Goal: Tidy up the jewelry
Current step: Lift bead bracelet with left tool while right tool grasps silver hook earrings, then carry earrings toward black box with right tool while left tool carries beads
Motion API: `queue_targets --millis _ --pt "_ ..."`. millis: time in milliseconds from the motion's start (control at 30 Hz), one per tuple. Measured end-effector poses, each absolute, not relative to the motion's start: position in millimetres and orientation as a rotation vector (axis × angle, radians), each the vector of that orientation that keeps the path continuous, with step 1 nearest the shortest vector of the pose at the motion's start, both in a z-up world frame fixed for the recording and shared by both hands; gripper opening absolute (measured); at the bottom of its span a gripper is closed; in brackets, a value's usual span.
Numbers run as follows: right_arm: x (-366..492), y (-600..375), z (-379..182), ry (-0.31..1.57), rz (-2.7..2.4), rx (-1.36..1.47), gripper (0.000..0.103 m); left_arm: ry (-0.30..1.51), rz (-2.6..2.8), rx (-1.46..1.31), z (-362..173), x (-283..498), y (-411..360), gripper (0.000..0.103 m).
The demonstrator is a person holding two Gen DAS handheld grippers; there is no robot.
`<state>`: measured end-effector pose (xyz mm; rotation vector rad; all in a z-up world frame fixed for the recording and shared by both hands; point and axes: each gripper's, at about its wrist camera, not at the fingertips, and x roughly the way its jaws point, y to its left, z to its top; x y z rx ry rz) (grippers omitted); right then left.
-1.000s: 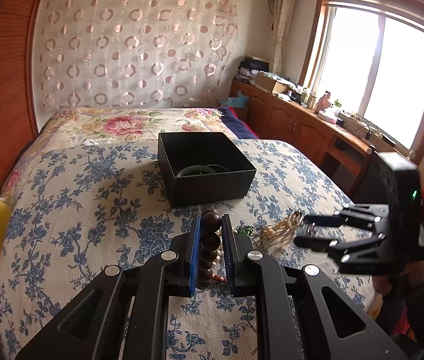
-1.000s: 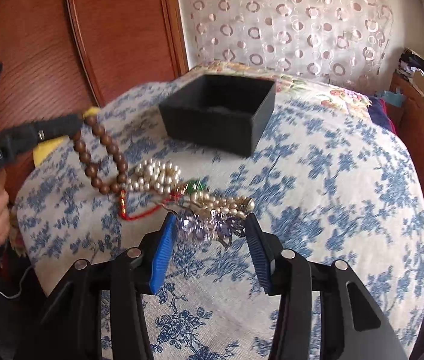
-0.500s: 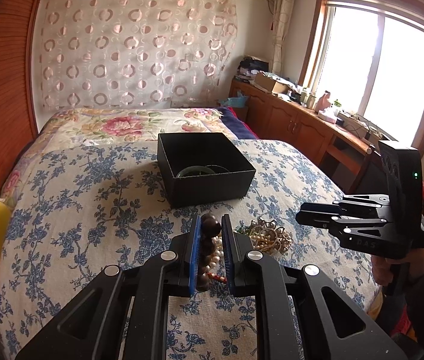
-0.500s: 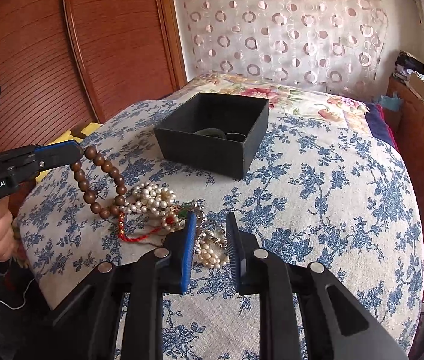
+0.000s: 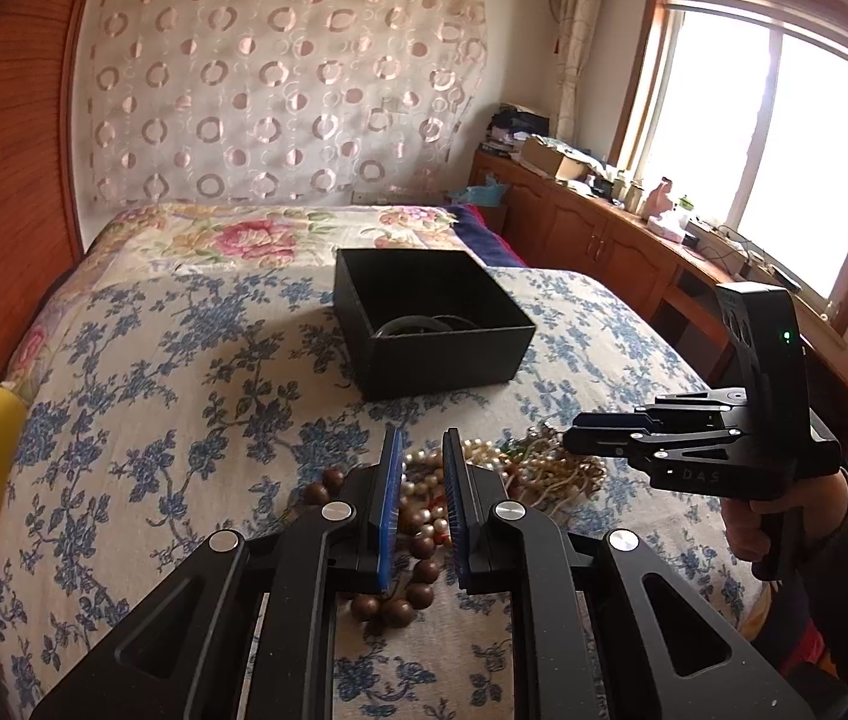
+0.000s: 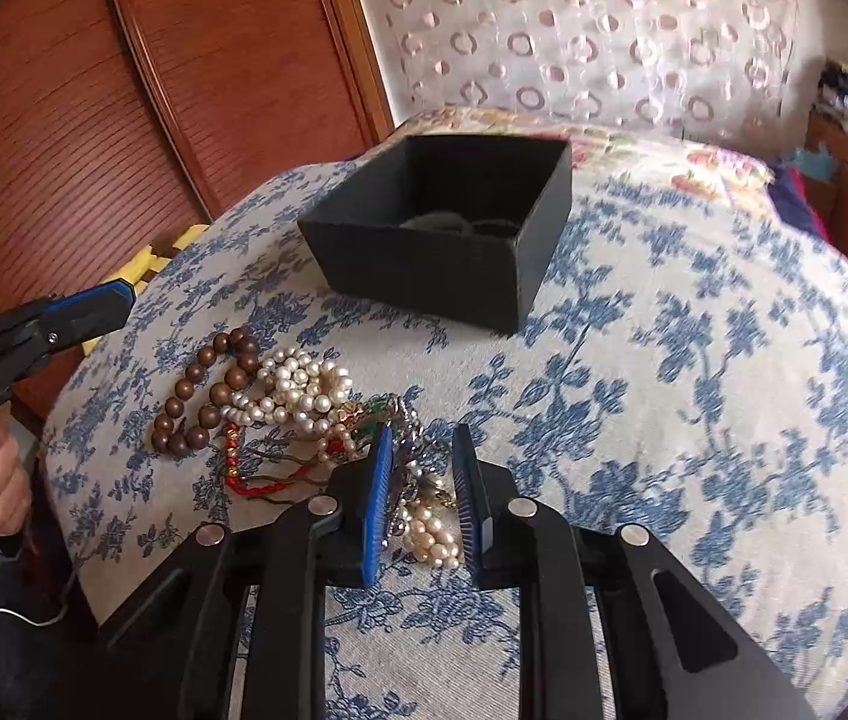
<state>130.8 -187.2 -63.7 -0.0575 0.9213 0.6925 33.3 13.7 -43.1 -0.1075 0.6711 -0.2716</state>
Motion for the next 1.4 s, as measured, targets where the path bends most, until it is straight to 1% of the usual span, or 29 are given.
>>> queue_targets --millis 67,100,233,400,533,733,767,867,900,1167,1333,1367,1400 --pt "132 -186 -66 0.934 0.705 -0.052 0.022 0.675 -0.268 -0.11 -45 34 16 0.013" --pt "131 -185 -66 0.932 0.714 -0.05 0.014 0.677 -0.267 -0.109 -46 35 17 0.013" --pt "127 -187 -56 0.885 0.71 -0.06 0.013 0.686 -0.259 -0.109 -50 37 20 0.013" --pt "121 -193 -27 0.774 0.673 -0.098 0.01 0.697 -0.244 -0.112 -55 39 26 0.013" --pt "115 -195 -10 0.703 0.606 -0.186 0.01 0.715 -0.223 -0.099 -62 42 32 0.013" --pt "118 -200 -11 0.7 0.513 -0.273 0.009 0.775 -0.19 -0.092 -78 49 41 0.013" --pt "120 -201 -13 0.704 0.501 -0.273 0.009 0.787 -0.185 -0.088 -81 51 42 0.014" --pt "124 -209 -13 0.699 0.467 -0.235 0.009 0.804 -0.182 -0.08 -86 52 42 0.024" --pt "124 -211 -13 0.691 0.465 -0.219 0.009 0.812 -0.183 -0.077 -89 54 41 0.026" --pt "121 -220 1 0.579 0.42 -0.166 0.009 0.875 -0.165 -0.059 -103 67 40 0.026" --pt "123 -218 4 0.58 0.426 -0.18 0.009 0.887 -0.166 -0.039 -106 73 38 0.026" --pt "123 -218 4 0.582 0.428 -0.181 0.009 0.89 -0.163 -0.033 -106 74 37 0.022" --pt "122 -218 4 0.584 0.431 -0.181 0.009 0.891 -0.161 -0.026 -106 74 37 0.013"
